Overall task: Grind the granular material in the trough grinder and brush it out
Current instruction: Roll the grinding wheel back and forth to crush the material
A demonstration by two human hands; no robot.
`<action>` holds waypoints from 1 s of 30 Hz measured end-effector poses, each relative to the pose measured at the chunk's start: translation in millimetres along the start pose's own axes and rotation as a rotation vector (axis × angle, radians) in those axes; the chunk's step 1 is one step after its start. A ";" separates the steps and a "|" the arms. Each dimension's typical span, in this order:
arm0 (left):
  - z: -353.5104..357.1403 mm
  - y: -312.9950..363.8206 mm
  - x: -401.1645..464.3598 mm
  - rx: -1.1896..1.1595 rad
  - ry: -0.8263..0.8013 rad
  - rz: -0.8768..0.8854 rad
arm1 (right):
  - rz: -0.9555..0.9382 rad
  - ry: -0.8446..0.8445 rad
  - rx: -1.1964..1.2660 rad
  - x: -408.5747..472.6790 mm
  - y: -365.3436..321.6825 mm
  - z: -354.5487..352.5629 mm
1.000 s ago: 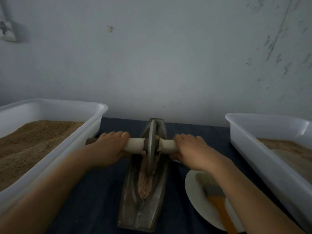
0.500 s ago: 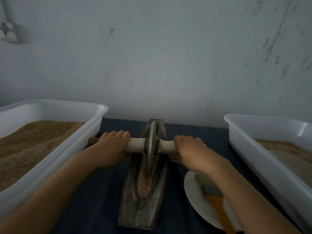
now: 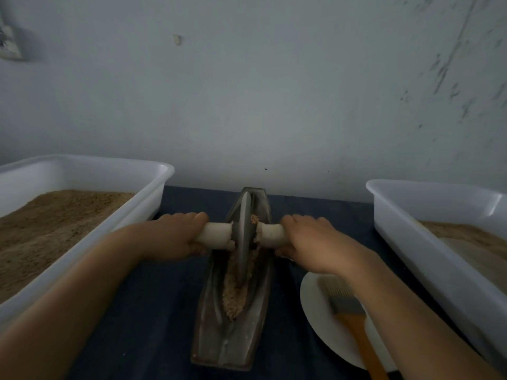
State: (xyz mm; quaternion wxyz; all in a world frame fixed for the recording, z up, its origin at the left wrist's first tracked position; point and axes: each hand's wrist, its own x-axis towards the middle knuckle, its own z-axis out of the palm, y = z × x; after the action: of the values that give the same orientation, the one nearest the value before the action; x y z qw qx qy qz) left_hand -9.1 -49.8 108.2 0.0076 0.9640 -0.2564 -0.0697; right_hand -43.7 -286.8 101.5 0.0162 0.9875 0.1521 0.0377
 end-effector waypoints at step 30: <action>16.1 -3.1 4.0 0.140 0.250 0.034 | 0.003 0.031 -0.054 2.3 2.3 5.9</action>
State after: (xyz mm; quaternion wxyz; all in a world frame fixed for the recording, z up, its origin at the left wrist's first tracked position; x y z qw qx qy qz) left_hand -6.3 -48.8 91.5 -0.0264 0.9590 -0.2738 0.0689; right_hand -40.4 -288.4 95.8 0.0402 0.9862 0.1499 0.0572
